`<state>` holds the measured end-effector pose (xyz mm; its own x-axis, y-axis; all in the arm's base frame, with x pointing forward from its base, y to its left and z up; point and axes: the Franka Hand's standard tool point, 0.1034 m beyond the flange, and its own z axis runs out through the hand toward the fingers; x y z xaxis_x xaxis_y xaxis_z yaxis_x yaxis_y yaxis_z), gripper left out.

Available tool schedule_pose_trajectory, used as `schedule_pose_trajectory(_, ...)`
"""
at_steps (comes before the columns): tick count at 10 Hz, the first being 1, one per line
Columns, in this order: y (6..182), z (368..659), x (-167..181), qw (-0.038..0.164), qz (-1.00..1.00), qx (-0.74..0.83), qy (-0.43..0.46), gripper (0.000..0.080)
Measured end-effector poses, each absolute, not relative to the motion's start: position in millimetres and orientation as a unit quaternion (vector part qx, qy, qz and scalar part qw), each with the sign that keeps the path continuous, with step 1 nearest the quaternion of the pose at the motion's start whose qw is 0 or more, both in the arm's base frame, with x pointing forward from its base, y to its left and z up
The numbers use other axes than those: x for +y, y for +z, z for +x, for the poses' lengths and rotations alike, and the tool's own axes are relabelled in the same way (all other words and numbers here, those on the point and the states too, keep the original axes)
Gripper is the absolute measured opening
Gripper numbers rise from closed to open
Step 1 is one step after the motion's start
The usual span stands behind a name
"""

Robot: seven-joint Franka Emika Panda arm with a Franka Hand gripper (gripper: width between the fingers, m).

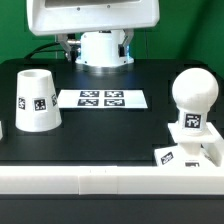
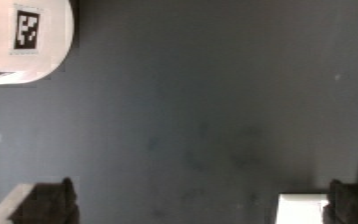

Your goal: Assemble lamp

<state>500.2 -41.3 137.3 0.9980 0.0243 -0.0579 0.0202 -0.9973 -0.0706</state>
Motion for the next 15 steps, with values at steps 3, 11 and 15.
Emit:
schedule_pose_trajectory(3, 133.5, 486, -51, 0.033, -0.999, -0.013, 0.038, 0.0698)
schedule_pose_trajectory(11, 102.1, 437, -115, 0.035, -0.996, -0.071, 0.038, 0.0698)
schedule_pose_trajectory(15, 81.2, 433, -117, 0.030, -0.996, -0.071, 0.050, 0.0698)
